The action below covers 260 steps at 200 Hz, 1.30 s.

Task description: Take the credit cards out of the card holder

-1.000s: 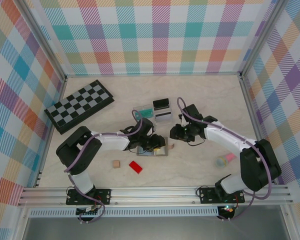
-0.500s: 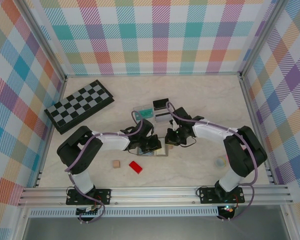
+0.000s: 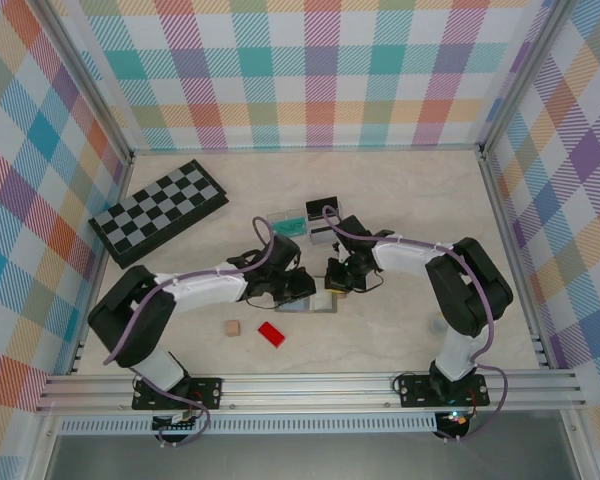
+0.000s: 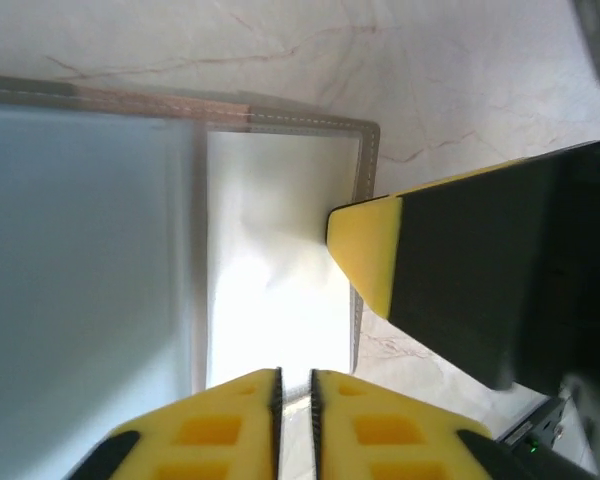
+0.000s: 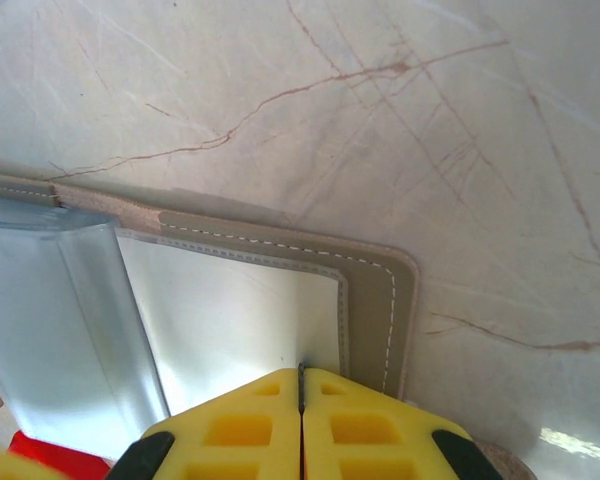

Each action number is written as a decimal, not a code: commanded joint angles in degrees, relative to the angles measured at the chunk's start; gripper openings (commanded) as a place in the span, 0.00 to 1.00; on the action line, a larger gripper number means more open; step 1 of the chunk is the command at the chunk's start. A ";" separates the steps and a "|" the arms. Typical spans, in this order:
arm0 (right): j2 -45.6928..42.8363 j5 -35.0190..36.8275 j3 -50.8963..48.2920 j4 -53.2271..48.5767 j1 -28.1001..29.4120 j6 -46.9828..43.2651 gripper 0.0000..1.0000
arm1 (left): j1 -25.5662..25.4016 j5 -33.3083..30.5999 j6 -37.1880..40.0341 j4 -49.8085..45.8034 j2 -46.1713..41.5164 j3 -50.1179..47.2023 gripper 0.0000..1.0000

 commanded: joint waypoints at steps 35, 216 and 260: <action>1.41 2.76 0.91 -2.47 0.28 -0.72 0.08 | 4.18 -6.53 1.95 -13.45 -4.45 -1.08 0.42; 1.98 1.63 1.34 -2.54 0.22 -0.91 0.07 | 4.37 -1.46 3.15 -10.62 -2.26 1.64 0.25; 1.35 1.35 0.95 -2.20 0.28 -0.66 0.08 | 4.39 4.93 2.75 -2.99 -3.51 0.15 0.27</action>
